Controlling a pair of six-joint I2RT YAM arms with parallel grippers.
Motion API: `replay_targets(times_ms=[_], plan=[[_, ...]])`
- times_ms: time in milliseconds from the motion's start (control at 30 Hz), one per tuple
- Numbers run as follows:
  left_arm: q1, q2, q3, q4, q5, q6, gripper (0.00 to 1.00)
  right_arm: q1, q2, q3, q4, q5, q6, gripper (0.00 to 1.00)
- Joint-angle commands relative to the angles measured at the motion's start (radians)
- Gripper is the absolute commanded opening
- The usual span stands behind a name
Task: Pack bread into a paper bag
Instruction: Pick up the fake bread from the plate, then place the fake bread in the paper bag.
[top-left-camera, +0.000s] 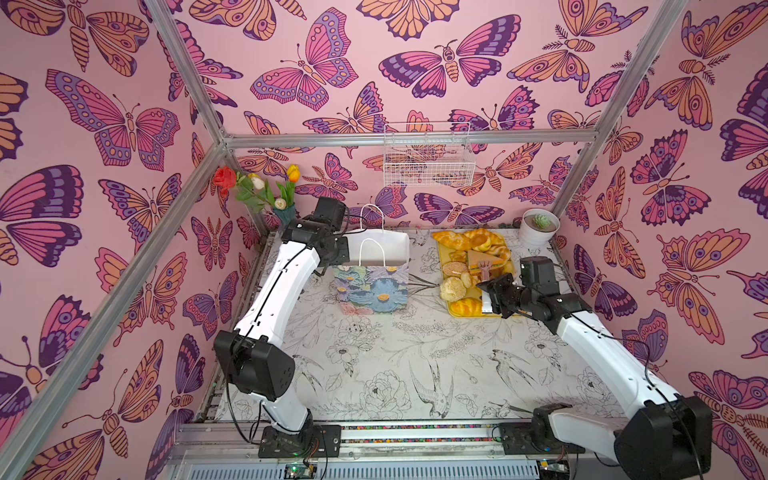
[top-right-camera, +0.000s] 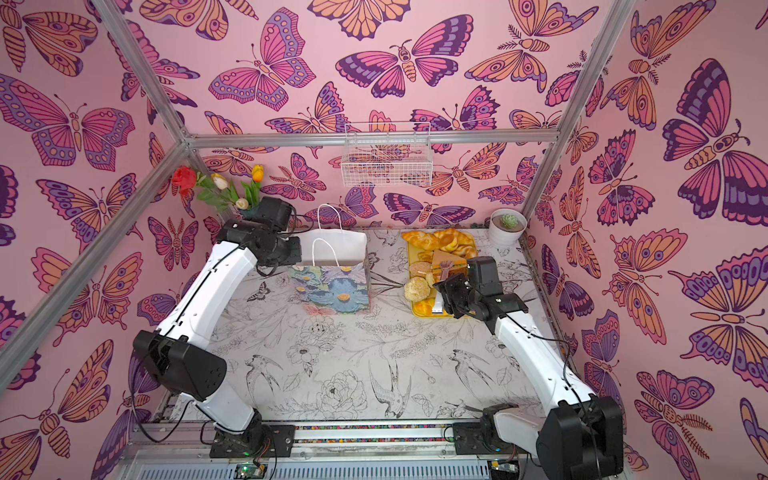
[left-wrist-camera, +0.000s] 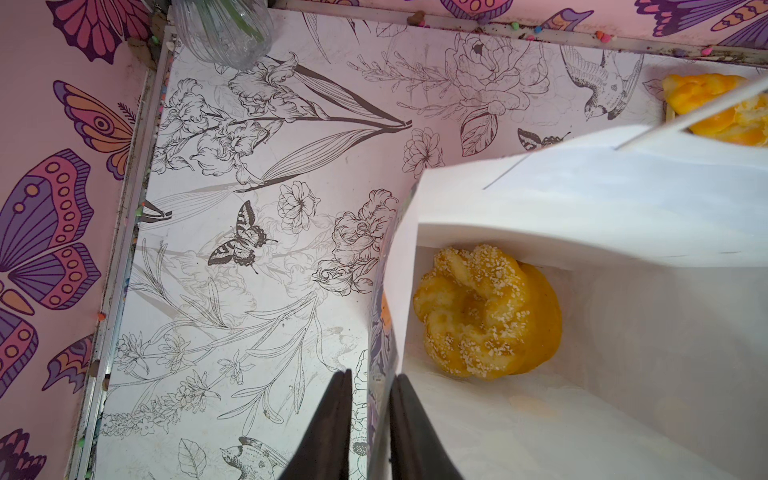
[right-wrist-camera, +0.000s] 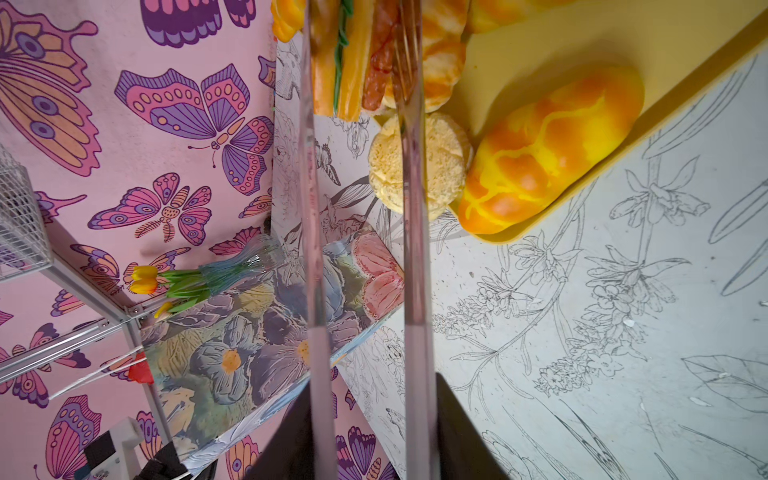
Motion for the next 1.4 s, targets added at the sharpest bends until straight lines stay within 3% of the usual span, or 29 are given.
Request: replay_targets(times_ms=[0,233,500,700,967,1200,1300,1367], plan=[[0.008,-0.021,0.009,-0.008,-0.001,0.016,0.22,-0.013,-0.005,-0.008,0.016,-0.018,0.011,0.35],[0.008,-0.024,0.007,-0.008,0.001,0.016,0.22,-0.014,-0.033,-0.001,-0.011,-0.029,-0.016,0.26],[0.008,-0.024,0.019,-0.009,-0.002,0.024,0.24,-0.014,-0.101,0.174,-0.258,0.021,-0.221,0.24],[0.008,-0.019,0.036,-0.009,0.007,0.016,0.24,-0.014,-0.153,0.274,-0.334,0.001,-0.343,0.24],[0.008,-0.010,0.051,-0.008,0.013,0.012,0.25,0.007,-0.138,0.356,-0.288,-0.196,-0.473,0.25],[0.008,0.007,0.052,0.006,0.035,0.008,0.21,0.048,-0.110,0.404,-0.181,-0.359,-0.498,0.25],[0.008,0.013,0.058,0.011,0.039,0.003,0.05,0.073,-0.100,0.427,-0.156,-0.386,-0.506,0.26],[0.008,0.017,0.062,0.012,0.042,0.001,0.03,0.099,-0.093,0.434,-0.142,-0.387,-0.508,0.27]])
